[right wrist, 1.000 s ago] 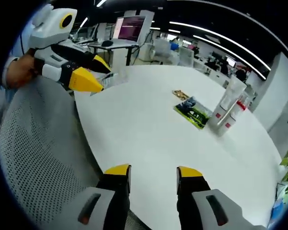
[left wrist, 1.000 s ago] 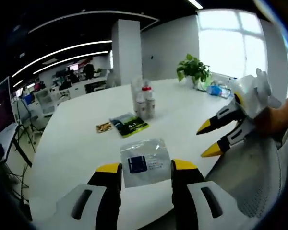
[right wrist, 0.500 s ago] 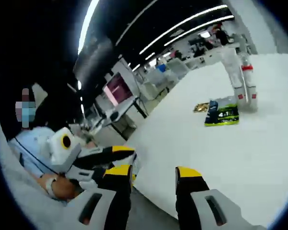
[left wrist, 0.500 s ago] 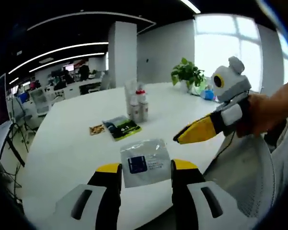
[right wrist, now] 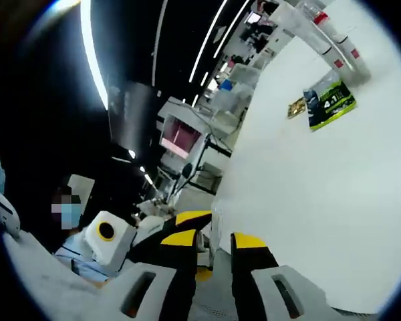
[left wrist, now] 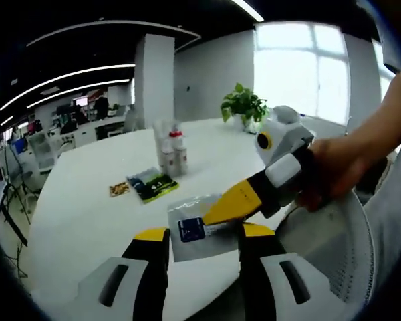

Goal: Arrange the skincare products in the storage area until every visible bottle or jar stands upright without overlapping.

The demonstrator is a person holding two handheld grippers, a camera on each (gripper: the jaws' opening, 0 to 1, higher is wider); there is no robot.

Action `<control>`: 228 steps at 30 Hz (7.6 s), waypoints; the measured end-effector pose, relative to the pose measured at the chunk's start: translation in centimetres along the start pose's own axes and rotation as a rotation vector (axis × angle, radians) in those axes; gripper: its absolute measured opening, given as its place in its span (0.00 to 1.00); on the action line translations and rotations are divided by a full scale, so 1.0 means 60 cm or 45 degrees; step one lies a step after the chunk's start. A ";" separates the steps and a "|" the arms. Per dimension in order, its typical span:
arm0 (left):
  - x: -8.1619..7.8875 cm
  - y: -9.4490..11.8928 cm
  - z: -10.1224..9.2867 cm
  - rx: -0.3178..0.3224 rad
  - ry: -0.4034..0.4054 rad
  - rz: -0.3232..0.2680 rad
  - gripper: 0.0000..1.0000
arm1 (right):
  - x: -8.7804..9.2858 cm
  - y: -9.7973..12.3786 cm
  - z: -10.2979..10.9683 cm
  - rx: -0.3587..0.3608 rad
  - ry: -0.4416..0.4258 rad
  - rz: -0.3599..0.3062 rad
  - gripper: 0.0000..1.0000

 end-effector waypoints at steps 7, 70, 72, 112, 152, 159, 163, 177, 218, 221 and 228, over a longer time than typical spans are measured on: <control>0.002 -0.005 -0.011 0.052 -0.068 0.041 0.36 | -0.002 0.005 -0.005 0.021 0.044 0.056 0.00; -0.002 0.034 0.034 0.450 0.662 -0.256 0.00 | -0.014 0.046 0.013 -0.133 0.350 -0.088 0.00; 0.000 0.032 0.035 0.442 0.651 -0.238 0.00 | -0.013 0.043 0.010 -0.110 0.379 -0.089 0.00; -0.002 0.050 0.056 0.344 0.746 -0.383 0.00 | -0.008 0.031 0.023 -0.121 0.230 -0.120 0.02; -0.007 0.057 0.075 0.182 0.652 -0.353 0.03 | -0.053 0.030 0.038 -0.169 0.132 -0.149 0.00; 0.004 0.072 0.097 -0.006 0.266 0.003 0.17 | -0.062 0.027 0.016 -0.125 0.103 -0.159 0.00; 0.037 0.050 0.089 -0.005 0.111 0.192 0.28 | -0.064 0.025 0.011 -0.082 0.081 -0.148 0.00; 0.074 0.019 0.068 -0.024 -0.099 0.499 0.13 | -0.115 0.005 0.000 0.050 0.089 -0.080 0.00; 0.085 0.035 0.095 -0.185 -0.154 0.574 0.00 | -0.280 -0.233 -0.135 0.513 0.034 0.175 0.00; 0.084 0.035 0.098 -0.206 -0.182 0.583 0.00 | -0.277 -0.239 -0.144 0.535 0.014 0.196 0.00; 0.091 0.032 0.096 -0.175 -0.167 0.615 0.00 | -0.276 -0.249 -0.163 0.608 0.032 0.193 0.00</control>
Point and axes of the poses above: the point that each gripper's makers call its tool centre point, and the gripper's own axes: y roughly backward along the fingers, z roughly to its left, x roughly out of its underside, the point moved 10 cm from there along y, roughly backward along the fingers, and after that the axes turned 11 degrees about x, right-handed, at the moved point
